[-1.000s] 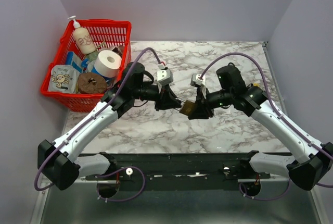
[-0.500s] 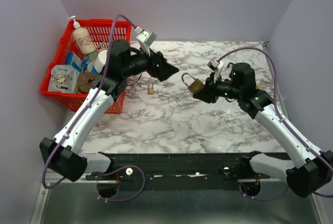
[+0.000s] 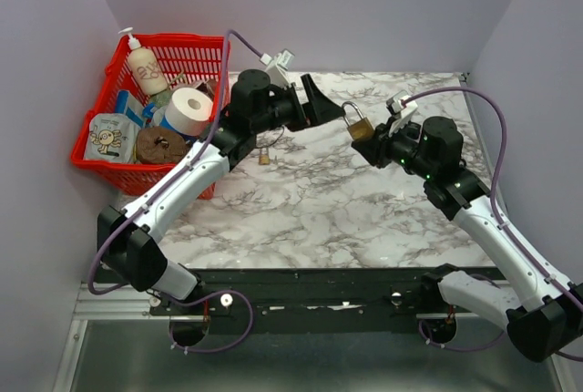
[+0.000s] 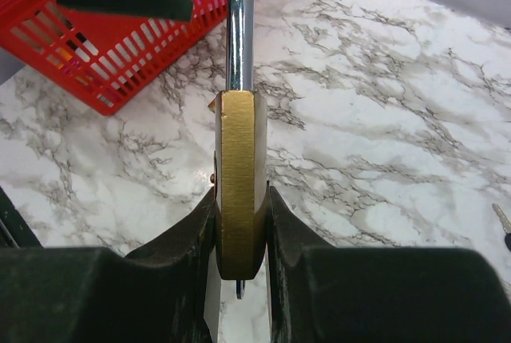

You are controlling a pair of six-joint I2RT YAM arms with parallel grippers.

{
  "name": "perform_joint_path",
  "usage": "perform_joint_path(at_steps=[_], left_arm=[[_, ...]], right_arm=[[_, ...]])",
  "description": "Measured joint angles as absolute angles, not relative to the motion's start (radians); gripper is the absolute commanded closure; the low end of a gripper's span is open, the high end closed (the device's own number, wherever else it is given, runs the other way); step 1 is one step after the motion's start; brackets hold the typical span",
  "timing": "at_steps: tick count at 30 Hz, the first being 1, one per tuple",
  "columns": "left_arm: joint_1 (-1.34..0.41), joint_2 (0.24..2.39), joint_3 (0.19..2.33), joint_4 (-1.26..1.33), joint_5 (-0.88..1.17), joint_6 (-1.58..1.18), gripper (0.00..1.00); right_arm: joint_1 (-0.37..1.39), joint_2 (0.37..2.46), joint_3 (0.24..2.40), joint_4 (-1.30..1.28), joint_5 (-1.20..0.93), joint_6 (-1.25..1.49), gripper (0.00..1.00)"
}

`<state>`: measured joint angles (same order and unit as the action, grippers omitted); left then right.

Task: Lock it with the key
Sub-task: Lock the lock.

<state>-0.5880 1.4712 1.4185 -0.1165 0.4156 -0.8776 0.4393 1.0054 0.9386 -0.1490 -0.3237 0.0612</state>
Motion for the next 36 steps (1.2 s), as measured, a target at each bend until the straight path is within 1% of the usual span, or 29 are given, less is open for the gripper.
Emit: perform_joint_path(at_steps=[5,15,27,29,31,33,34,36], left_arm=[[-0.664,1.467,1.338,0.009,0.396,-1.008,0.01],[-0.698,1.475,1.302,0.134,0.352,-1.134,0.01],[-0.741,1.555,1.335,0.123,0.329,-1.176,0.01],[-0.747,1.565,1.341,0.114,0.324,-1.179,0.03],[-0.751,1.576,1.353,0.101,0.319,-1.185,0.09],[-0.755,1.578,1.356,0.089,0.313,-1.191,0.11],[-0.756,1.579,1.358,0.082,0.309,-1.197,0.15],[-0.759,1.581,1.361,0.076,0.303,-1.203,0.16]], right_arm=[[0.44,1.007,0.937,-0.115,-0.319,0.091,0.99],[0.44,1.007,0.937,-0.091,-0.332,0.147,0.99],[0.459,1.007,0.937,-0.092,-0.329,0.156,0.99],[0.467,1.007,0.937,-0.092,-0.318,0.154,0.99],[0.48,1.007,0.937,-0.093,-0.292,0.146,0.99],[0.498,1.01,0.937,-0.096,-0.254,0.135,0.99],[0.503,1.014,0.938,-0.1,-0.241,0.131,0.99],[0.513,1.028,0.941,-0.114,-0.208,0.126,0.99]])
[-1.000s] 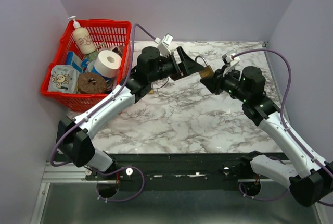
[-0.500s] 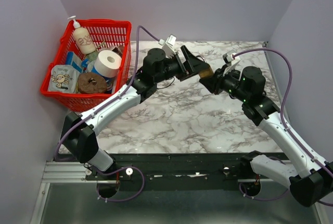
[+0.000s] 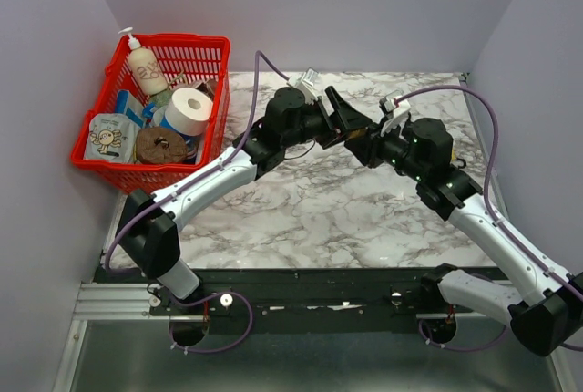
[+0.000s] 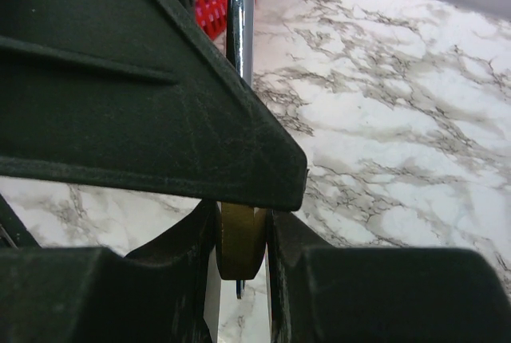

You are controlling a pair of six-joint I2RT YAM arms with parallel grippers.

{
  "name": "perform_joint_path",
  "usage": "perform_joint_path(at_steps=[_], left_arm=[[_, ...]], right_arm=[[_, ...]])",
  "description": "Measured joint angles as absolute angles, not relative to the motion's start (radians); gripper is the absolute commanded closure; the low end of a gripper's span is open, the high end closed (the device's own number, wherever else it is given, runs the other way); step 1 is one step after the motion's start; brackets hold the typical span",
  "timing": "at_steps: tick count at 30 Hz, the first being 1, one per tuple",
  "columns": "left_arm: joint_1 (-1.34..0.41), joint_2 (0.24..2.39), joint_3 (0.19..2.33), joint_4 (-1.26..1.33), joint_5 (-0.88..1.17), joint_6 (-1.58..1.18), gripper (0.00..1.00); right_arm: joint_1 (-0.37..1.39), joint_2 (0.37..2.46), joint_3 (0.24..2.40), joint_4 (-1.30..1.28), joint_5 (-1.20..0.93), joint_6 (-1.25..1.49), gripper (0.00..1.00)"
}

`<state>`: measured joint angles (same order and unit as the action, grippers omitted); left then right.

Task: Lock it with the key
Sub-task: Lock the lock.

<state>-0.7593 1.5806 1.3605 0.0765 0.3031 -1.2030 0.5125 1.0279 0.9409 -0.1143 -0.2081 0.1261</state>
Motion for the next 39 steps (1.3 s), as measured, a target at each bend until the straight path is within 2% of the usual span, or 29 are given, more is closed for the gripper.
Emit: perform_joint_path(at_steps=[8,11,12,13,15,16,19,20,21,22,23,24,27,31,39], left_arm=[[-0.761,1.605,1.359,0.051,0.277,-1.225,0.25],[-0.761,1.605,1.358,0.046,0.273,-1.225,0.35],[-0.761,1.605,1.358,0.044,0.271,-1.225,0.4],[-0.761,1.605,1.357,0.042,0.268,-1.225,0.51],[-0.761,1.605,1.356,0.042,0.268,-1.226,0.65],[-0.761,1.605,1.355,0.042,0.268,-1.226,0.77],[-0.76,1.605,1.351,0.042,0.269,-1.229,0.91],[-0.759,1.605,1.35,0.041,0.27,-1.229,0.94],[-0.757,1.605,1.35,0.039,0.27,-1.229,0.96],[-0.754,1.605,1.35,0.037,0.27,-1.229,1.0],[-0.752,1.605,1.35,0.027,0.272,-1.228,1.0],[-0.749,1.605,1.349,0.018,0.273,-1.227,1.0],[-0.728,1.605,1.349,-0.007,0.278,-1.223,1.0],[-0.697,1.605,1.349,-0.01,0.284,-1.214,1.0],[-0.663,1.605,1.32,0.007,0.335,-1.217,1.0]], right_arm=[[0.521,1.051,0.944,-0.143,-0.153,0.124,0.99],[0.523,1.057,0.95,-0.152,-0.149,0.126,0.99],[0.523,1.06,0.953,-0.158,-0.149,0.126,0.93],[0.524,1.063,0.957,-0.162,-0.149,0.128,0.88],[0.524,1.066,0.96,-0.169,-0.15,0.13,0.77],[0.524,1.066,0.961,-0.172,-0.151,0.131,0.75],[0.524,1.066,0.961,-0.183,-0.152,0.133,0.66],[0.524,1.066,0.961,-0.185,-0.154,0.134,0.6],[0.524,1.066,0.961,-0.187,-0.155,0.133,0.48],[0.524,1.066,0.961,-0.188,-0.159,0.133,0.43],[0.524,1.064,0.961,-0.188,-0.162,0.133,0.38],[0.524,1.06,0.961,-0.189,-0.168,0.134,0.29],[0.517,1.042,0.961,-0.198,-0.196,0.129,0.23],[0.476,1.019,0.961,-0.234,-0.268,0.122,0.25],[0.378,1.024,0.978,-0.302,-0.472,0.069,0.4]])
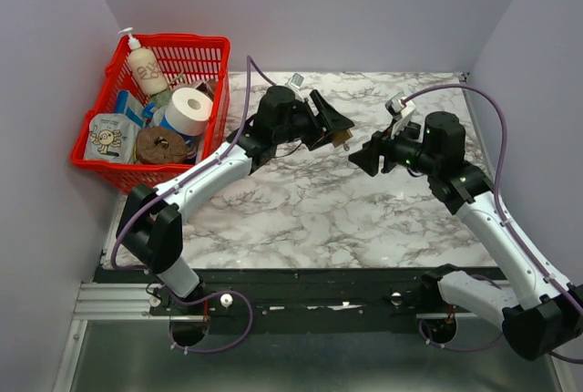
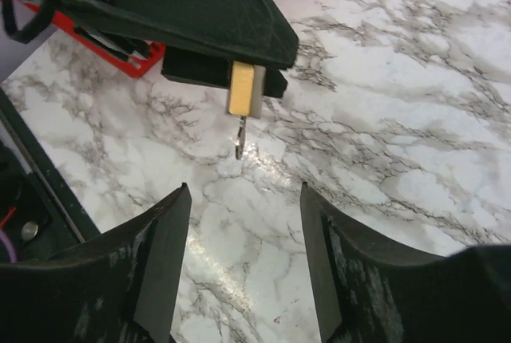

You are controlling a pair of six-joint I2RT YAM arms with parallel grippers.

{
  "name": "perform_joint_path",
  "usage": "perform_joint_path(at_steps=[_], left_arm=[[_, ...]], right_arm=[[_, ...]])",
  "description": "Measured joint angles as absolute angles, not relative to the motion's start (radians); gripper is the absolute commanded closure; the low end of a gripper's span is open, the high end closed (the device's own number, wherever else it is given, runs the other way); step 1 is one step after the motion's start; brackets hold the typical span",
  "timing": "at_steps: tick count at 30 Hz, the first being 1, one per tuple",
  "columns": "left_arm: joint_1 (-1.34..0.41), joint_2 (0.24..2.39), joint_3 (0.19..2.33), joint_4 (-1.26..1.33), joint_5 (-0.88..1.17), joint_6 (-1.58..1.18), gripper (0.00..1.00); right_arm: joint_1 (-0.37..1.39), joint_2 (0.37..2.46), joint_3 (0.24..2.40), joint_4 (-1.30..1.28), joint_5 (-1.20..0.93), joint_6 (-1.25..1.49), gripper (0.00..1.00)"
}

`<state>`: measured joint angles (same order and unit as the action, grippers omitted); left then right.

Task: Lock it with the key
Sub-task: Lock the lock.

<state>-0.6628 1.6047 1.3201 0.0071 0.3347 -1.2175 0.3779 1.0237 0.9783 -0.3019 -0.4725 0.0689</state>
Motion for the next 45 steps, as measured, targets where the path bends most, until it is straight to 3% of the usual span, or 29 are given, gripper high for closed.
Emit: perform_joint_path(at_steps=[6,20,26,36,45], left_arm=[[-0.664,1.599,1.289,0.013,0.355,-1.221,1.0],[-0.67,1.595,1.287,0.004,0.347,-1.237,1.0],[-0.67,1.595,1.287,-0.001,0.339,-1.246,1.0],[-0.676,1.595,1.289,-0.015,0.318,-1.251,1.0],[-0.676,1.597,1.319,-0.099,0.269,-1.261,1.0]], right_arm=[[0.377,1.029,1.028,-0.31,-0.562,0.025,0.52],[0.397,1.124,1.058,-0.319,-0.535,0.048,0.63],[0.423,1.152,1.058,-0.32,-0.515,0.048,0.73],[0.432,1.162,1.058,-0.319,-0.47,0.05,0.99],[0.446,1.174,1.056,-0.319,-0.423,0.069,0.99]])
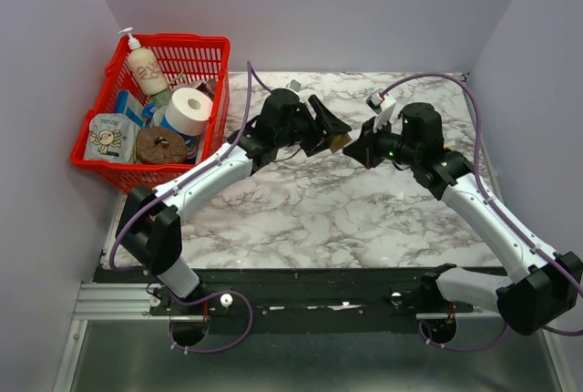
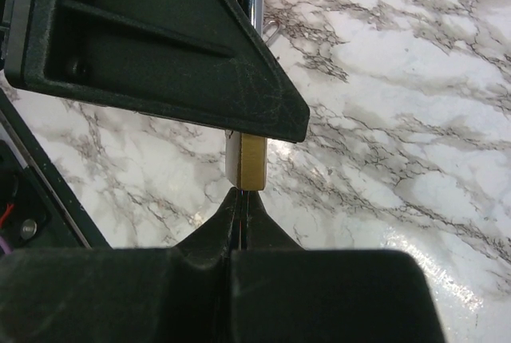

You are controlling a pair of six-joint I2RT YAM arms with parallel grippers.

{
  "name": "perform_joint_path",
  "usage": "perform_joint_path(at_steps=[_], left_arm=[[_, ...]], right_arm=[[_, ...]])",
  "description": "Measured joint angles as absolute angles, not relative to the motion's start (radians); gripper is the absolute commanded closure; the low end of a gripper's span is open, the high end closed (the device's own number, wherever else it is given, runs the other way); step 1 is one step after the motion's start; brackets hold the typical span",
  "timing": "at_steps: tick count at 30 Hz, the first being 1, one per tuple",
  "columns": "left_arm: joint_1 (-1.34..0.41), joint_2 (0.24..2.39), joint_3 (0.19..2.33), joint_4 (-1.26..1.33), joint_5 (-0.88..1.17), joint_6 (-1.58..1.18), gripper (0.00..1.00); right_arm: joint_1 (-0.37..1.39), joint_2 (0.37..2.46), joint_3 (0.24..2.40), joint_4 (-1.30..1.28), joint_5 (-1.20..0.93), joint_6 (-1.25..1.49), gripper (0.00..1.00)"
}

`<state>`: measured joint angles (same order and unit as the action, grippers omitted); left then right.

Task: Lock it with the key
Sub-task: Lock the lock, then place the lock at the center of the board.

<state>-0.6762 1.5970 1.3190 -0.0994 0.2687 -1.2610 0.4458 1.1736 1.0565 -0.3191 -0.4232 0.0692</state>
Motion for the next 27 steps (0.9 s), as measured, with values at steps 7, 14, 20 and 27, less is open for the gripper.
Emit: perform_joint_path(at_steps=[7,14,20,27], left_arm=[[-0.667,1.634,1.394,-0.174,0.236,-1.257,1.0],[-0.623,1.691,1.496,-0.223,0.176,-1.203,1.0],[-0.618,1.74,1.602,-0.344,0.108,-1.032,1.0],[-0.636,1.883,1.674,-0.514,0.087,-0.861,1.0]], right_arm=[[0.449,1.155,1.027,-0.306,-0.393,0.087,0.99],[0.458,1.129,0.995,-0.317,-0.379,0.114,0.99],[0.415,1.123,0.966,-0.332,-0.353,0.157,0.99],[0.34,1.183,0.97,-0.34,-0.334,0.175,0.99]])
